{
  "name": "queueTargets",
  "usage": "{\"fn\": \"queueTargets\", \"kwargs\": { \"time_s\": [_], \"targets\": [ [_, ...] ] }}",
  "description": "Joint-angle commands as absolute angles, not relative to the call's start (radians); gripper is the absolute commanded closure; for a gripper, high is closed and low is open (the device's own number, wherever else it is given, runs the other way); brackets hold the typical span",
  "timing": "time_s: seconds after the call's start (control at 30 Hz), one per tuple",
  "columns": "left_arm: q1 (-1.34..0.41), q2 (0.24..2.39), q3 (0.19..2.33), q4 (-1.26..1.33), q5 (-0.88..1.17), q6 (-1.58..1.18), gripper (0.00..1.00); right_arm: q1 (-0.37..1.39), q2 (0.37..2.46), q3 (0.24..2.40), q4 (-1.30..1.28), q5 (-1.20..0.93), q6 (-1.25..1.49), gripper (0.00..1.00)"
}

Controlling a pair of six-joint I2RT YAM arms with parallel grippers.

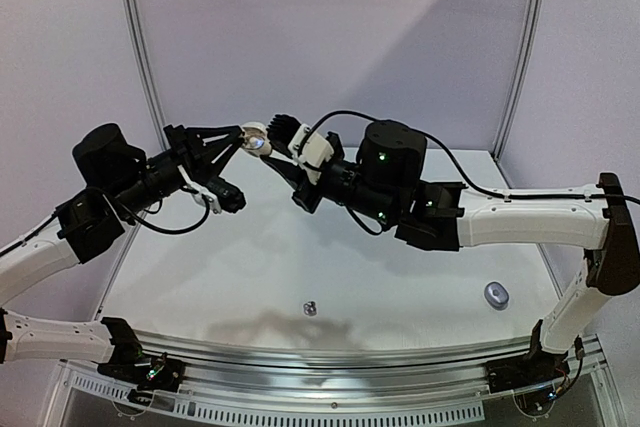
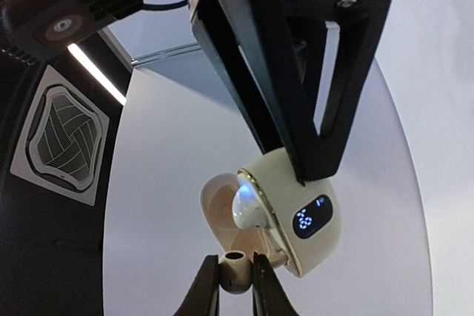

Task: Insert the wireless bluetooth earbuds into the charging case
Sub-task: Reset both arms

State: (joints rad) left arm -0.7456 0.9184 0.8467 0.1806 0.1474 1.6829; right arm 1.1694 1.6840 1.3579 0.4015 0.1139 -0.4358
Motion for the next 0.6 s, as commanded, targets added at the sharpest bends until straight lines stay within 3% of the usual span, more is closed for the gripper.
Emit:
{"fn": "queueTargets", "kwargs": {
  "time_s": [0.0,0.57],
  "targets": [
    [-0.764,0.919,0.854,0.156,0.159,1.604,1.0,1.181,1.667,1.339,0.473,0.124,-0.416,1.0],
    [-0.766,0.924,0.893,0.07,0.2,1.586,1.0,1.182,1.666,1.335,0.506,0.134,-0.407,1.0]
  ]
}}
